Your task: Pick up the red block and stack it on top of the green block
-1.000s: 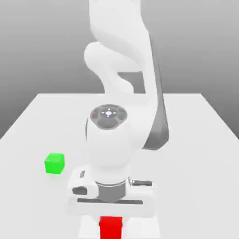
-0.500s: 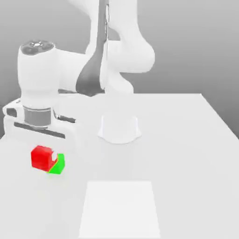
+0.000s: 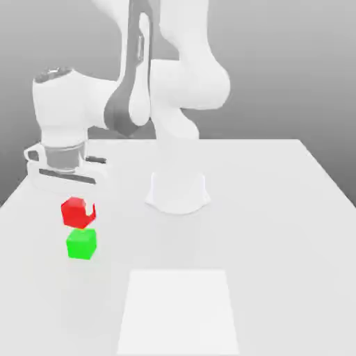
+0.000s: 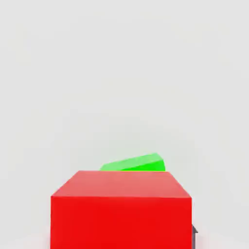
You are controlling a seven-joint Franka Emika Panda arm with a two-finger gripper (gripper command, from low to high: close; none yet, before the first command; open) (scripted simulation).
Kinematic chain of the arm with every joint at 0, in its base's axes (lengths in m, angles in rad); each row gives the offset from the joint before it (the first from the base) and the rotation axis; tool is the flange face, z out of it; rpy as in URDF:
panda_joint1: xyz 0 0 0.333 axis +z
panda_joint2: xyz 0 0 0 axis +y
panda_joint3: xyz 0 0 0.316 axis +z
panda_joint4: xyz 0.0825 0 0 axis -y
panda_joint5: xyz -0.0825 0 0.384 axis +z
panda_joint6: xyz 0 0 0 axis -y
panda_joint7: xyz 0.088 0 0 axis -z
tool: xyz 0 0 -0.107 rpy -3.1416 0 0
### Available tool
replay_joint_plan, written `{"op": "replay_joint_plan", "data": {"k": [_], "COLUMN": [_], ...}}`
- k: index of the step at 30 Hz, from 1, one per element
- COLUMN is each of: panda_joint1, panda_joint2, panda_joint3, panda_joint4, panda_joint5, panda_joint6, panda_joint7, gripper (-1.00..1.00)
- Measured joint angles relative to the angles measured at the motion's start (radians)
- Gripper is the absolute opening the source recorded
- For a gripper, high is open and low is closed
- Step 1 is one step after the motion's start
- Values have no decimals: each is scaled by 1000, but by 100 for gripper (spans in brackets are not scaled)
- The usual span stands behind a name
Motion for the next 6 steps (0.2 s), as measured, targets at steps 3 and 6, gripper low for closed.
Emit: {"op": "replay_joint_plan", "data": {"k": [3,6], "panda_joint1": [32,45], "panda_joint2": [84,132], "panda_joint3": [-14,-7], "panda_joint4": [-1,-2], "panda_joint5": [70,111], "panda_joint6": [83,130], "panda_joint7": [-47,-75], "gripper": [-100,100]}}
